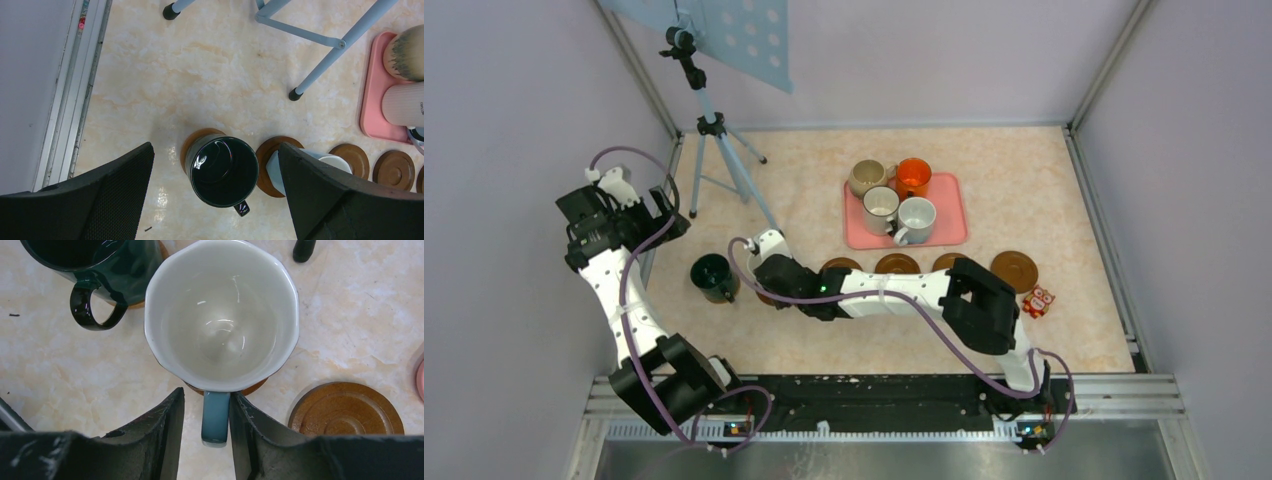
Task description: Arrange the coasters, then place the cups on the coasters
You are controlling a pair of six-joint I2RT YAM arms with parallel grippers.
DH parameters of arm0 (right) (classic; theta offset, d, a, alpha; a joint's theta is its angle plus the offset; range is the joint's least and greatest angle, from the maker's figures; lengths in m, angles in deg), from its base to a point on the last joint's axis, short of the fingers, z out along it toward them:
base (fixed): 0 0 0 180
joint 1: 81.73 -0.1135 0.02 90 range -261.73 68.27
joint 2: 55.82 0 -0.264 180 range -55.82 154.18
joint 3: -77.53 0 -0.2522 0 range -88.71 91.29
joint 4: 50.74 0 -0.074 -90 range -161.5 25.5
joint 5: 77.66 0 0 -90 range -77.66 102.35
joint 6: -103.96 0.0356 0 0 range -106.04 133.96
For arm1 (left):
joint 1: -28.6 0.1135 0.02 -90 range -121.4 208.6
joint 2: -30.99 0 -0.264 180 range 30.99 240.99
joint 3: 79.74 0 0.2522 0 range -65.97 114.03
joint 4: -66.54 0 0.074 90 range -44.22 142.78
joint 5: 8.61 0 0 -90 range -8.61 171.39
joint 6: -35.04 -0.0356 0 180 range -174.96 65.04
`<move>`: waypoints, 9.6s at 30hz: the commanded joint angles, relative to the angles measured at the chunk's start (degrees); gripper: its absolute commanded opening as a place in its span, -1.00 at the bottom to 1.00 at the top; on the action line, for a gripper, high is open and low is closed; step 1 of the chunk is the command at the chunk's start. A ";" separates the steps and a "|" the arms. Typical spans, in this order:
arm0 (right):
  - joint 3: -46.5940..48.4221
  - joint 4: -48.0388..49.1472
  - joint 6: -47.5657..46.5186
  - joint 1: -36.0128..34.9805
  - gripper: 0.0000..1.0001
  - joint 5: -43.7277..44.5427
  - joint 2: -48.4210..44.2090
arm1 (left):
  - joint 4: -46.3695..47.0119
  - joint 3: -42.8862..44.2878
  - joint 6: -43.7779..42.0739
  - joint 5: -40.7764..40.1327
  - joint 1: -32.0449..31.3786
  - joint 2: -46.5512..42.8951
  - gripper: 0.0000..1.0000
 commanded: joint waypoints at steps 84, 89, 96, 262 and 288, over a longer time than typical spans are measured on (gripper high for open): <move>-7.70 0.81 -7.58 9.15 0.34 -19.95 -9.95 | 0.40 3.01 -1.22 0.34 -0.49 0.12 0.97; -7.61 0.94 -7.45 8.92 0.46 -20.07 -9.93 | 0.34 3.06 -1.36 0.31 -0.48 -0.03 0.98; -8.87 -0.98 -8.24 11.12 0.47 -17.90 -12.81 | 0.31 3.25 -1.55 0.39 -0.43 0.19 0.97; -38.01 18.53 -9.62 11.17 -1.00 -4.62 -29.55 | 0.61 -0.02 -0.03 -0.40 -0.45 -1.97 0.98; -35.12 13.95 -3.71 8.30 -0.93 0.86 -22.98 | 0.40 -1.28 -1.04 -0.59 -0.43 -1.63 0.98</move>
